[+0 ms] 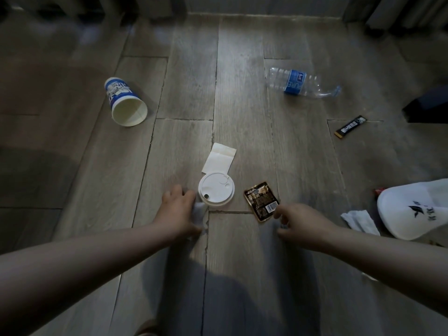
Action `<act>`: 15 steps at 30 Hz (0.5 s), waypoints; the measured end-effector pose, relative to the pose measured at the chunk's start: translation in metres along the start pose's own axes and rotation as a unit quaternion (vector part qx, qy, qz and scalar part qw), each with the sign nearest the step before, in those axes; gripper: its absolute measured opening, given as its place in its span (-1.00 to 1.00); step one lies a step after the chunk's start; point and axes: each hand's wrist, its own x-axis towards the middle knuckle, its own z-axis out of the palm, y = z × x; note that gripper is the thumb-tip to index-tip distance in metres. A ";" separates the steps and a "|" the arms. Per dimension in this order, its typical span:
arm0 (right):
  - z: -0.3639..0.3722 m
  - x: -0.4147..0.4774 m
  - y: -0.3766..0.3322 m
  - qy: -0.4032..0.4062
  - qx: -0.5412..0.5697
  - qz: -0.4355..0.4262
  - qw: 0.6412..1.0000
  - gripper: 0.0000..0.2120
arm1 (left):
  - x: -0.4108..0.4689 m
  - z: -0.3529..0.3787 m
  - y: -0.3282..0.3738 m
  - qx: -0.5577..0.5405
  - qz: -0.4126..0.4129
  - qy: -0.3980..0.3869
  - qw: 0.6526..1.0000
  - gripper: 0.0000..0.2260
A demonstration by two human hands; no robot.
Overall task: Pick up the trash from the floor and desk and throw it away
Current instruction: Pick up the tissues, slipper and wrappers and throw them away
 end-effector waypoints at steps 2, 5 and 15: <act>-0.001 0.000 -0.001 0.000 -0.001 -0.001 1.000 -0.65 | 0.001 -0.001 -0.001 -0.006 0.001 -0.002 1.000 -0.56; -0.003 -0.001 -0.001 -0.003 0.002 -0.002 1.000 -0.64 | 0.002 -0.002 -0.002 -0.012 -0.005 -0.012 1.000 -0.65; -0.009 -0.003 0.004 0.005 0.005 0.004 1.000 -0.66 | 0.003 -0.012 -0.003 -0.101 -0.009 0.032 0.994 -0.69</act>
